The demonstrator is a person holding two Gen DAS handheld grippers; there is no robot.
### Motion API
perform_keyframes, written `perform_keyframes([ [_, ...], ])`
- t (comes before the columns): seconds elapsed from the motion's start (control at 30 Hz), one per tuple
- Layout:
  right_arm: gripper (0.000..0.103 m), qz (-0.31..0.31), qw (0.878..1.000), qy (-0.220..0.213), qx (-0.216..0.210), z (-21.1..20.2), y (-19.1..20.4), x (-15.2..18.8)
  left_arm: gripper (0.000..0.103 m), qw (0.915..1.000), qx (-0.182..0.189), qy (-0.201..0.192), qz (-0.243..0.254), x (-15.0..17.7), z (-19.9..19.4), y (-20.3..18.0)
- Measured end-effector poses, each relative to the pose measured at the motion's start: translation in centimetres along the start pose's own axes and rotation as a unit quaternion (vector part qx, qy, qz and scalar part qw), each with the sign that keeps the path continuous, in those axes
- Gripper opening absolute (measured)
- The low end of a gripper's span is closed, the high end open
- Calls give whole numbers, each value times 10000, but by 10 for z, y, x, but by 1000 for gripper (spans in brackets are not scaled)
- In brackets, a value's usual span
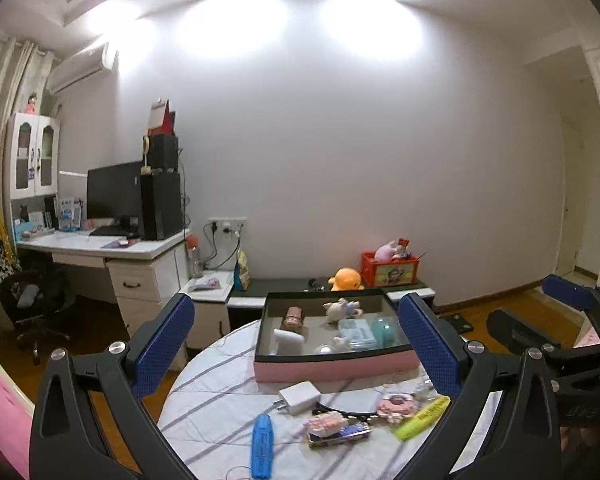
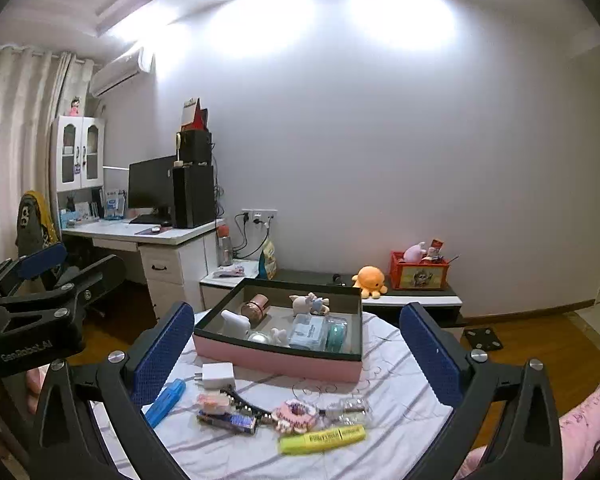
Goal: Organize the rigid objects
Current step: 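Withdraw both grippers from the box back over the table, then move both grippers down toward the remaining items on the bed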
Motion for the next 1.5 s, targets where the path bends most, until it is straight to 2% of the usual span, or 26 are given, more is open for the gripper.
perform_keyframes([
  [0.07, 103, 57, 9999, -99, 30, -11, -2, 3, 103, 9999, 20, -73, 106, 3, -9, -6],
  [0.33, 103, 120, 9995, -244, 161, -42, -9, 7, 103, 9997, -44, 37, 245, 12, -26, -11],
  [0.97, 103, 141, 9997, -121, 184, -46, -10, 17, 103, 9988, -28, 203, 435, 21, -30, -21],
  [1.13, 103, 210, 9995, 40, 212, -40, -14, 27, 103, 9984, -12, 383, 414, 31, -20, -17],
  [1.5, 103, 411, 9959, 718, 364, -7, -38, 74, 103, 9915, -235, 1263, 187, 88, 21, 21],
])
Point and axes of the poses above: each gripper's, at about its wrist camera, not at the fingertips, and z roughly the way its jaws point, y to its left, x to its underside, the point moved 7 cm from there along z, roughly the way its jaws point
